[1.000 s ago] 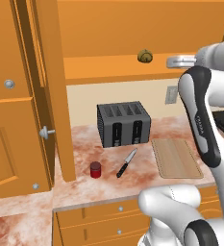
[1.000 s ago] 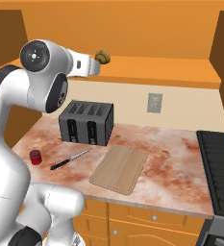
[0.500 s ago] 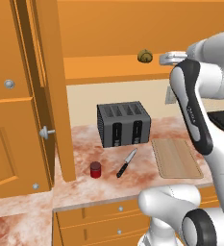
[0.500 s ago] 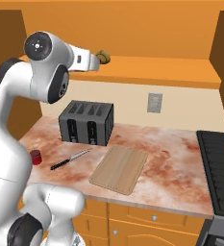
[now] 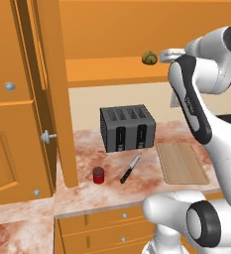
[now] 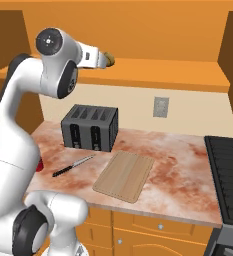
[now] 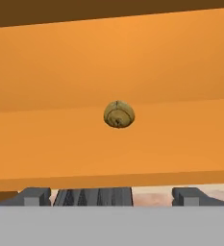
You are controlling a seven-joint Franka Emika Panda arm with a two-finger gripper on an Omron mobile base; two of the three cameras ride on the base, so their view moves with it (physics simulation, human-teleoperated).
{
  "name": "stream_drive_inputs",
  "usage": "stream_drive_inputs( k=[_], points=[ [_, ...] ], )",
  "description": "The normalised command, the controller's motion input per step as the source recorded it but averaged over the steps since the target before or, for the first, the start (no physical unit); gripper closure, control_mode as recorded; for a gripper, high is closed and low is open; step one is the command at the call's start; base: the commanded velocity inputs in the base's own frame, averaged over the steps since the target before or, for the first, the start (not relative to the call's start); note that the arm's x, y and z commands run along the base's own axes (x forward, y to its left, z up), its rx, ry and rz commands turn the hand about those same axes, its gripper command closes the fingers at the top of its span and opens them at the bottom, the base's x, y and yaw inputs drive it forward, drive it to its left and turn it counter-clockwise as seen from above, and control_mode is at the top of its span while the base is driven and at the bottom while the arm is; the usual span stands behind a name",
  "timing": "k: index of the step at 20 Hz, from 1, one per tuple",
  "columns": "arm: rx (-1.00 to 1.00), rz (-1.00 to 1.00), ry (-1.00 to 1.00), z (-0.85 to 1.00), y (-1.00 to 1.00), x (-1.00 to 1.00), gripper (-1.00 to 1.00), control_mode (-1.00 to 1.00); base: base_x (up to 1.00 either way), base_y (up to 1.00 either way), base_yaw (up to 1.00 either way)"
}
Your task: Pick the bread, place it on the cutting board, pick the jam, place it on the counter, and close the cabinet.
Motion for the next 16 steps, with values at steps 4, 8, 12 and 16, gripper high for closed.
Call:
stream_drive_inputs(
  k=[4,8,12,16],
  points=[
    [0.00,0.00,0.00,0.00,0.00,0.32,-1.00,-1.00,0.00,0.00,0.00],
    [0.00,0.00,0.00,0.00,0.00,0.32,-1.00,-1.00,0.00,0.00,0.00],
    [0.00,0.00,0.00,0.00,0.00,0.31,-1.00,-1.00,0.00,0.00,0.00],
    [0.00,0.00,0.02,-0.01,0.00,0.28,-1.00,-1.00,0.00,0.00,0.00]
  ],
)
